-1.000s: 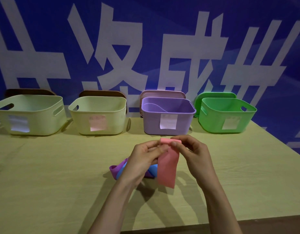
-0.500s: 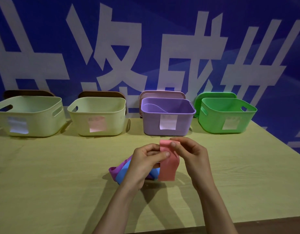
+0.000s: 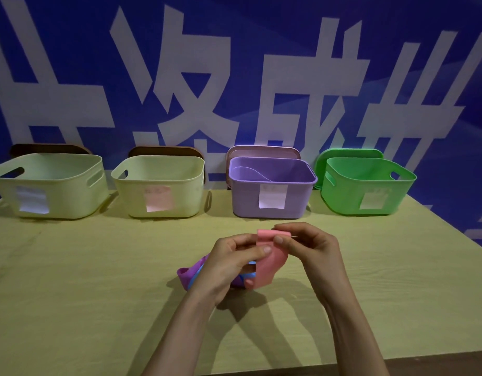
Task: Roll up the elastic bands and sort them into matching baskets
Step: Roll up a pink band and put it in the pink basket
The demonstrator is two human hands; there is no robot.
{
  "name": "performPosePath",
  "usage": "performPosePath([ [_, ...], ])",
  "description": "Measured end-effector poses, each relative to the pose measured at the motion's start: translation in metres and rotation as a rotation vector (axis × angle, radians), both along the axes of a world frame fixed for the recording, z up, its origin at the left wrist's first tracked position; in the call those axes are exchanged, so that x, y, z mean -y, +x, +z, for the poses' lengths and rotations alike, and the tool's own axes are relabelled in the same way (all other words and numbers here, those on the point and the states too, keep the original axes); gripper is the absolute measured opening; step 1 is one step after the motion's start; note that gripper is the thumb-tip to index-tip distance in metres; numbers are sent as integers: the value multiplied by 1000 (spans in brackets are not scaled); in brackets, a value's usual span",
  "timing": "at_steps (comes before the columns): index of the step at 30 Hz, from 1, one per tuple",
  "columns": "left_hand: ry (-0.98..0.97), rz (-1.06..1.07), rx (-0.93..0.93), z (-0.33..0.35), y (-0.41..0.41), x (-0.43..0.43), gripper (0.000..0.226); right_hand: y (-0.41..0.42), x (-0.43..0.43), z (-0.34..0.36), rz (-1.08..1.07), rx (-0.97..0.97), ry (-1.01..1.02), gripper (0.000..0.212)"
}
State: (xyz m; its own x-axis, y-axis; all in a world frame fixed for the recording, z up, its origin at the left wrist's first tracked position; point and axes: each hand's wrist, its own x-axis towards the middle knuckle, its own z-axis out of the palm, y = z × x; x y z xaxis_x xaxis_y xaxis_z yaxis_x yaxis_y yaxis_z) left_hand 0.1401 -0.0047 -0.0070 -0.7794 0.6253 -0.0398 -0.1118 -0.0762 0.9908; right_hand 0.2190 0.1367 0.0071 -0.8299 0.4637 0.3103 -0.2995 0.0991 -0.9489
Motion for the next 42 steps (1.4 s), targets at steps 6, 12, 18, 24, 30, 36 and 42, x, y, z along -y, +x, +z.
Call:
performPosePath([
  [6,60,-7,-56,7,6,-1,21,3,3,6,19,-22,30,24],
  [12,127,-24,25,12,11,-4,20,1,0,5,0,-39,46,30],
  [18,157,35,-14,11,10,-8,31,6,-2,3,72,-15,83,30],
  [24,234,71,-44,15,14,-9,29,8,-1,6,37,51,71,25],
  [30,198,90,-89,17,14,-8,27,7,-3,8,38,57,97,8],
  [36,95,-6,-40,17,11,-2,29,4,-2,5,35,41,-35,9],
  [42,33,72,8,14,12,-6,20,2,0,5,37,15,-116,7],
])
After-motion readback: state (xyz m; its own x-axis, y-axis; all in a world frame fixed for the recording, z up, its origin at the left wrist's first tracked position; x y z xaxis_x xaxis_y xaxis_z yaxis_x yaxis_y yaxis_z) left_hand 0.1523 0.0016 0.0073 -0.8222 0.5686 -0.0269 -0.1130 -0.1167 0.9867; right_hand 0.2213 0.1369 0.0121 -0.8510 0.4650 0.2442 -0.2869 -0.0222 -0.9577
